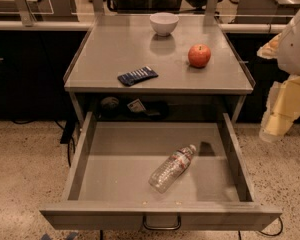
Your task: Pick water bottle from top drawer and place on counter
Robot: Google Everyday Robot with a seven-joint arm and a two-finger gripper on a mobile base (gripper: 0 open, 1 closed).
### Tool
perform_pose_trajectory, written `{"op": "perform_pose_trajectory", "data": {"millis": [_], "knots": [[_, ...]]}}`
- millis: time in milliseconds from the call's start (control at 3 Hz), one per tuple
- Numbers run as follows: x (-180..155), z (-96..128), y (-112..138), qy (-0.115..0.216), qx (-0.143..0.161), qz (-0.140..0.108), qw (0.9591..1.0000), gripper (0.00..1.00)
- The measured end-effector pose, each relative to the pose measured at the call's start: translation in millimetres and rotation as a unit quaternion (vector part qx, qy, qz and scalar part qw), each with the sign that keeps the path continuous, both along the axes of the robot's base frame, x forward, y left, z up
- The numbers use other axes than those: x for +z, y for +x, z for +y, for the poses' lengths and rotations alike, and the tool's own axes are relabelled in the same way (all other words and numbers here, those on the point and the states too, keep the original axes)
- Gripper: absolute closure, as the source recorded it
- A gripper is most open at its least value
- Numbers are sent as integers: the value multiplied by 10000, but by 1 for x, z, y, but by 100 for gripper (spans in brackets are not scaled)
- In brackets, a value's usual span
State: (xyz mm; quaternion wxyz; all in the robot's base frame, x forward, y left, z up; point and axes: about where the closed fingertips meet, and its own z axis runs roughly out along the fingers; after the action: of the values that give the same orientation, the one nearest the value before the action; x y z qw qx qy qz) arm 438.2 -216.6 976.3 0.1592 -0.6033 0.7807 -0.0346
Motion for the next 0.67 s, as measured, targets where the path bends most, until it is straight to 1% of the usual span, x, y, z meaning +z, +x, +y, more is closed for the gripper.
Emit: {"op": "perform_pose_trajectory", "data": {"millis": [333, 667], "knots": [[0, 0, 0, 0, 0, 0, 10000, 0], [-35, 1, 5, 37, 36, 148, 9999, 0]]}}
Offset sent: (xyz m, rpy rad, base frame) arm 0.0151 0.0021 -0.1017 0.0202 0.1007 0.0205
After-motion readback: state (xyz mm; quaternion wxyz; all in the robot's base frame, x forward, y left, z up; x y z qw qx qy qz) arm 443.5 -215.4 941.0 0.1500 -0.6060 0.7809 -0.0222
